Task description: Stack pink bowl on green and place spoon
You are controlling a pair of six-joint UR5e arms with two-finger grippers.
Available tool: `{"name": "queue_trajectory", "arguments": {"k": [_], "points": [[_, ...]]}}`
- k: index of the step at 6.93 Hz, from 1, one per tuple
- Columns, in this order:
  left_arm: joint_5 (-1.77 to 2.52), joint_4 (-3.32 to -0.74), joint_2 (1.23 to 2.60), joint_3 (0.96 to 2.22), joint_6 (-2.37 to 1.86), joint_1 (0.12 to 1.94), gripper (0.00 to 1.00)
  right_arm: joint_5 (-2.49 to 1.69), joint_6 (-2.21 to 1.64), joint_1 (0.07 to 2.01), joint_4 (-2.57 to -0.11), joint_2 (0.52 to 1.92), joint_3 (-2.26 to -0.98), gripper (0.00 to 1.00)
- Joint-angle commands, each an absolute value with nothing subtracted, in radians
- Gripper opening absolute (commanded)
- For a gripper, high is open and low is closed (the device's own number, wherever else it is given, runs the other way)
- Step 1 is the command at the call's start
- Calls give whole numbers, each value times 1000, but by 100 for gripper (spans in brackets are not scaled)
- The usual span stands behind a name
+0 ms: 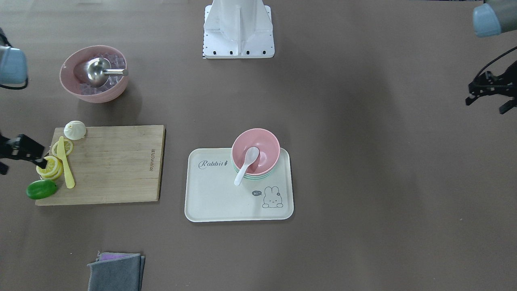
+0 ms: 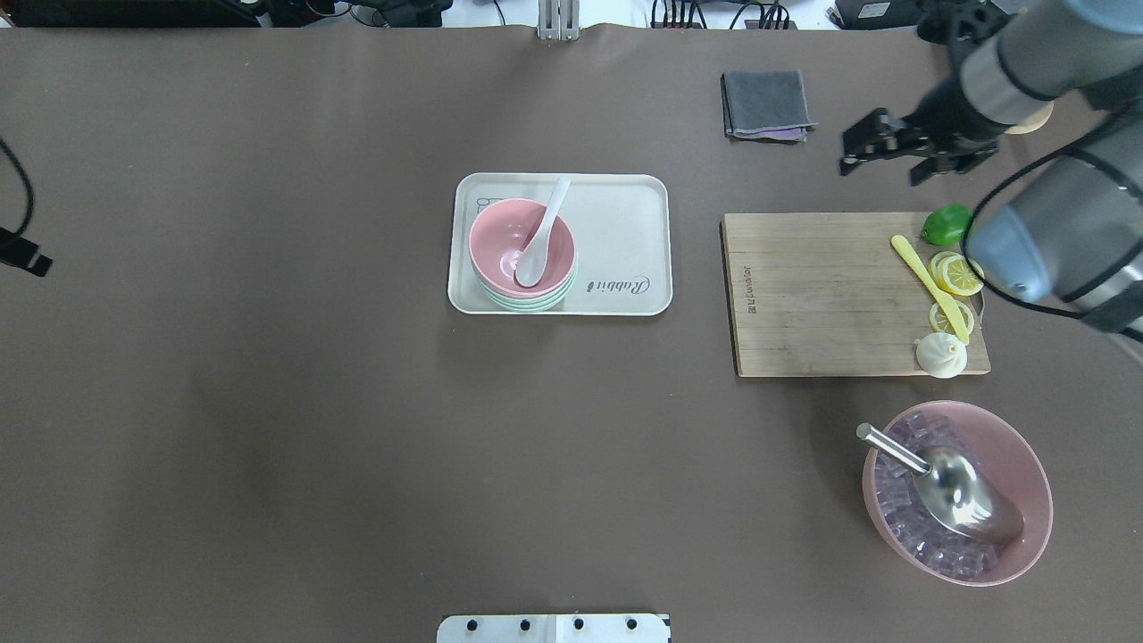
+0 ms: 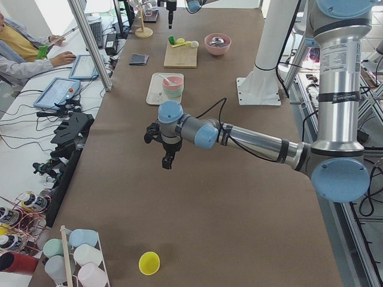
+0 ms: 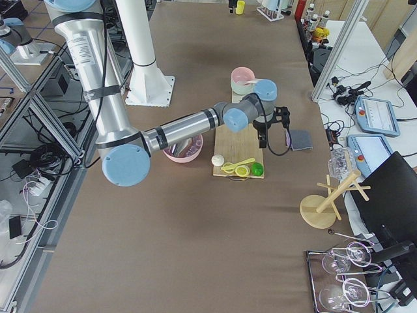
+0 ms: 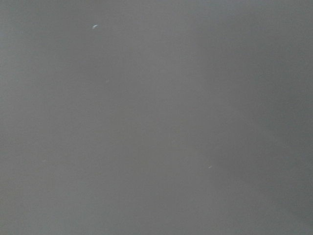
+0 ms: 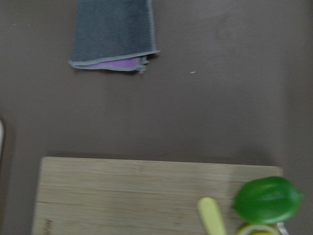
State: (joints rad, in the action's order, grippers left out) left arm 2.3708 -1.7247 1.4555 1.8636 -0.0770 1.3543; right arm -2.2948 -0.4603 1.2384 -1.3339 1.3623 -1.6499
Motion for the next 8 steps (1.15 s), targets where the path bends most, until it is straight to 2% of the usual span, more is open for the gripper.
{"name": "queue_trajectory", "arguments": {"k": [1, 3, 5, 8], "points": [[2425, -1764, 1279, 1871, 69, 1468, 97, -2307, -8, 1421, -1408, 1474, -1596, 100], [2375, -1929, 1236, 1807, 61, 1488, 98, -2382, 35, 1437, -1397, 1500, -1598, 100], [2382, -1983, 1239, 1746, 41, 1489, 98, -2384, 31, 1442, -1387, 1525, -1617, 100], [2384, -1991, 1247, 1758, 49, 1488, 98, -2376, 32, 1442, -1385, 1520, -1621, 100]]}}
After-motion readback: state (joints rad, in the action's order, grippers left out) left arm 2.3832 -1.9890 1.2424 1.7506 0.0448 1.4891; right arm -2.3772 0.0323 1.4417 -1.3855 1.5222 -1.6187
